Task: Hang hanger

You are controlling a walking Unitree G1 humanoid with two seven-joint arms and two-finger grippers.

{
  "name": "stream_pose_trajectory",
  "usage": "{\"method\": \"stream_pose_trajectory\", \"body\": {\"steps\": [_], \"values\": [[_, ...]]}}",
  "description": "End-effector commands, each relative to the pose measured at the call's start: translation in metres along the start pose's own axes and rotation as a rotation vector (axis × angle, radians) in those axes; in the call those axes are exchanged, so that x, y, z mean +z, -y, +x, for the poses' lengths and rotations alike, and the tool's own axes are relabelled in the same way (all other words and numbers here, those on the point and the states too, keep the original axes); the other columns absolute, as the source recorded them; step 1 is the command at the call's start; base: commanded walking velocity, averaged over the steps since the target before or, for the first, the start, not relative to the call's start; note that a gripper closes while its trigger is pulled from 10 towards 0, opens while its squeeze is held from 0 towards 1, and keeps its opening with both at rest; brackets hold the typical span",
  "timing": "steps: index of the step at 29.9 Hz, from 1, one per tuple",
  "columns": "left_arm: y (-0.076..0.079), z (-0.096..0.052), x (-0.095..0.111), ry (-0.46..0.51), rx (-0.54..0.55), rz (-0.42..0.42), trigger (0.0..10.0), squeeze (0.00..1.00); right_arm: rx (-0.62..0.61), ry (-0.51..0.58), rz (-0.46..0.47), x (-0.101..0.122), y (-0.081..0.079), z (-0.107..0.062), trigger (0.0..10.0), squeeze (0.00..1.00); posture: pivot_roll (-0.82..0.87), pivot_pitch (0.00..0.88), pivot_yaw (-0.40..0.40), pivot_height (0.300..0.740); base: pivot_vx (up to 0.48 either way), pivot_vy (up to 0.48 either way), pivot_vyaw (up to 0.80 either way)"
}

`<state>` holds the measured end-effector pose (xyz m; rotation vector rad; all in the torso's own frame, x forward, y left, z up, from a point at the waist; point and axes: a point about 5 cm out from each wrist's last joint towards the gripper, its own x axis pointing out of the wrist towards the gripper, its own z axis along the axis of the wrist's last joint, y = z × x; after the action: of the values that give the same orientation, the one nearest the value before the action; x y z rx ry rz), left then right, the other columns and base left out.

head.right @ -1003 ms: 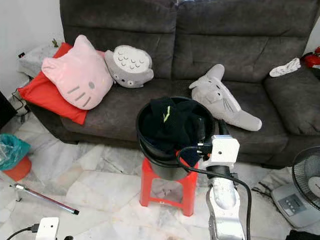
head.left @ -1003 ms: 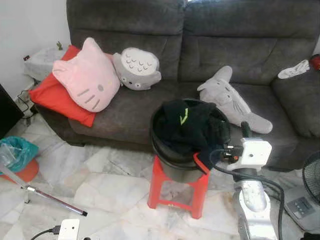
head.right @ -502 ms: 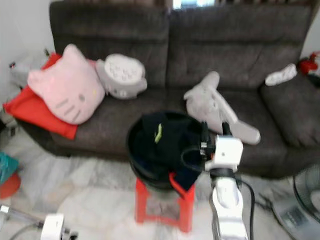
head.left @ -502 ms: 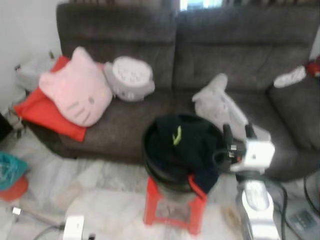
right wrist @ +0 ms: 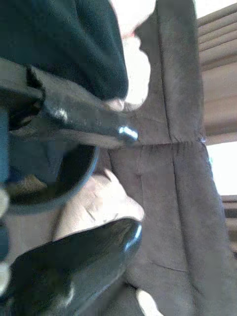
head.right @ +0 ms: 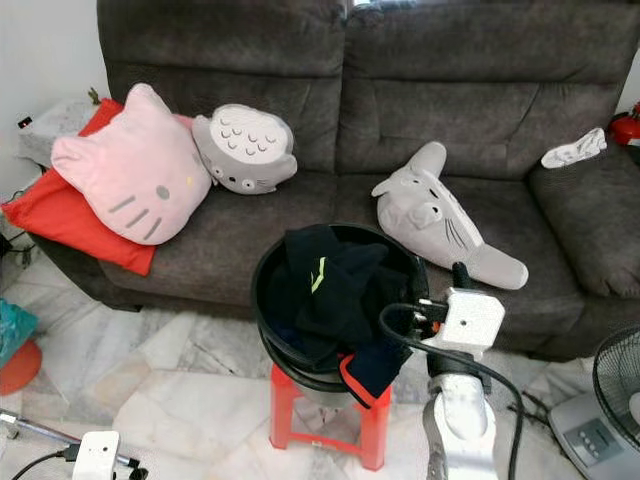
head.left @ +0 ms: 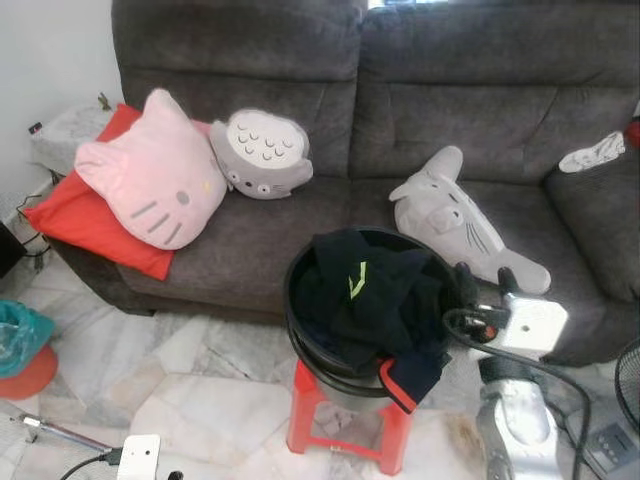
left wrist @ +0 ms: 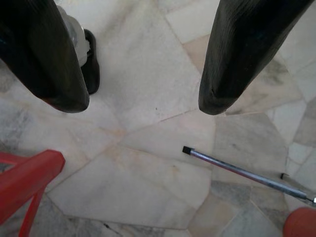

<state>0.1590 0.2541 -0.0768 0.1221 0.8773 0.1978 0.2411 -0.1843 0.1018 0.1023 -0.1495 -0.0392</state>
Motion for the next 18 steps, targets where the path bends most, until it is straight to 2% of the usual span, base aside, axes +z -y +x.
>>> {"method": "stream_pose_trajectory", "body": {"steps": [1, 4, 5, 7, 9, 14, 16, 17, 18], "values": [[-0.002, -0.001, -0.005, -0.018, 0.008, 0.002, 10.0, 0.00, 0.079, -0.066, 0.087, -0.006, -0.002, -0.007, 10.0, 0.00, -0.15, 0.000, 0.037, 0.740, 0.000, 0.000, 0.00], [-0.001, -0.001, -0.005, -0.018, 0.006, 0.005, 10.0, 0.00, 0.166, -0.147, 0.196, -0.015, -0.006, -0.014, 10.0, 0.00, -0.16, 0.000, 0.042, 0.740, 0.000, 0.000, 0.00], [-0.001, -0.001, -0.005, -0.017, 0.005, 0.007, 10.0, 0.00, 0.234, -0.189, 0.277, -0.019, -0.010, -0.019, 10.0, 0.00, -0.16, 0.000, 0.042, 0.740, 0.000, 0.000, 0.00], [-0.001, -0.001, -0.004, -0.015, 0.005, 0.008, 10.0, 0.00, 0.304, -0.217, 0.358, -0.021, -0.015, -0.023, 10.0, 0.00, -0.16, 0.000, 0.042, 0.740, 0.000, 0.000, 0.00], [-0.001, -0.001, -0.003, -0.012, 0.006, 0.007, 10.0, 0.00, 0.329, -0.227, 0.374, -0.022, -0.015, -0.025, 10.0, 0.00, -0.15, 0.000, 0.041, 0.740, 0.000, 0.000, 0.00], [-0.006, 0.000, 0.001, -0.002, 0.021, 0.001, 10.0, 0.00, 0.441, -0.260, 0.528, -0.023, -0.012, -0.029, 10.0, 0.00, -0.15, 0.000, 0.040, 0.740, 0.000, 0.000, 0.00], [-0.007, 0.000, 0.001, -0.002, 0.023, -0.001, 10.0, 0.00, 0.452, -0.261, 0.542, -0.023, -0.012, -0.030, 10.0, 0.00, -0.15, 0.000, 0.040, 0.740, 0.000, 0.000, 0.00], [-0.007, 0.000, 0.001, -0.003, 0.023, 0.001, 10.0, 0.00, 0.498, -0.267, 0.596, -0.022, -0.013, -0.032, 10.0, 0.00, -0.14, 0.000, 0.039, 0.740, 0.000, 0.000, 0.00], [-0.007, 0.000, 0.001, -0.003, 0.023, 0.001, 10.0, 0.00, 0.498, -0.267, 0.596, -0.022, -0.013, -0.032, 10.0, 0.00, -0.14, 0.000, 0.039, 0.740, 0.000, 0.000, 0.00]]}}
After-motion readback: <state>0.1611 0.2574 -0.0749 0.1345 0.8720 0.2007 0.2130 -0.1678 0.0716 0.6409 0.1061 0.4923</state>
